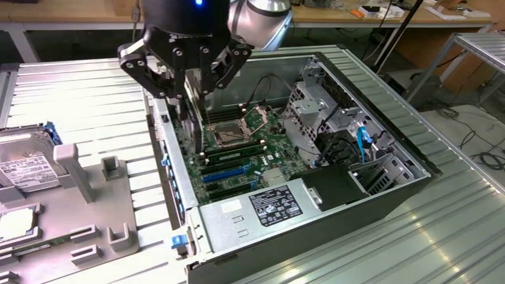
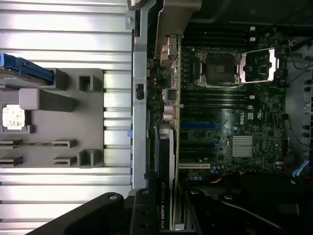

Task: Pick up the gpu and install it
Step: 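Pick up the gpu and move the gpu toward the slot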

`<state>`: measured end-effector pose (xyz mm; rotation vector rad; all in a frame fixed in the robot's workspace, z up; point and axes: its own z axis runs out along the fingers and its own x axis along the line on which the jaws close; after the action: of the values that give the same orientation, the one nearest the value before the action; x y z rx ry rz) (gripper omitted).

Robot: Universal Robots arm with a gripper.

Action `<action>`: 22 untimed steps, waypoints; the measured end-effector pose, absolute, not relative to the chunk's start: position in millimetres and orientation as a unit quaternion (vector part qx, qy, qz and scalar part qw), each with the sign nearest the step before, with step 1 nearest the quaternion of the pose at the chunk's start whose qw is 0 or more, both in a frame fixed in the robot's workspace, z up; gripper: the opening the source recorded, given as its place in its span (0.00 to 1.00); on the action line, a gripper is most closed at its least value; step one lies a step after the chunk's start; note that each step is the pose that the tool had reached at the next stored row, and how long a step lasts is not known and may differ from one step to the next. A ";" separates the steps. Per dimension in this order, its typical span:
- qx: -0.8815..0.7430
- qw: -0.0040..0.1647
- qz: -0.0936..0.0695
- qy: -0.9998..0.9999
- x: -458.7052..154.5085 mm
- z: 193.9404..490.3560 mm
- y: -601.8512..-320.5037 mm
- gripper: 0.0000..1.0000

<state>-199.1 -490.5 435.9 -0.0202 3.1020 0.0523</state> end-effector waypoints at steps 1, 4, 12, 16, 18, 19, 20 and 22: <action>-0.007 0.020 0.017 1.000 -190.5 435.9 -490.5 0.27; -0.007 0.020 0.017 1.000 -176.7 435.9 -490.5 0.27; -0.006 0.020 0.017 1.000 -137.6 435.9 -490.5 0.27; -0.007 0.020 0.017 1.000 -121.1 435.9 -490.5 0.27; -0.007 0.020 0.017 1.000 -112.1 435.9 -490.5 0.27; -0.007 0.020 0.017 1.000 -107.8 435.9 -490.5 0.27; -0.006 0.020 0.017 1.000 -101.9 435.9 -490.5 0.27; -0.007 0.020 0.017 1.000 -89.7 435.9 -490.5 0.27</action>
<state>-89.7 -490.5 435.9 -0.0204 3.1020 0.0523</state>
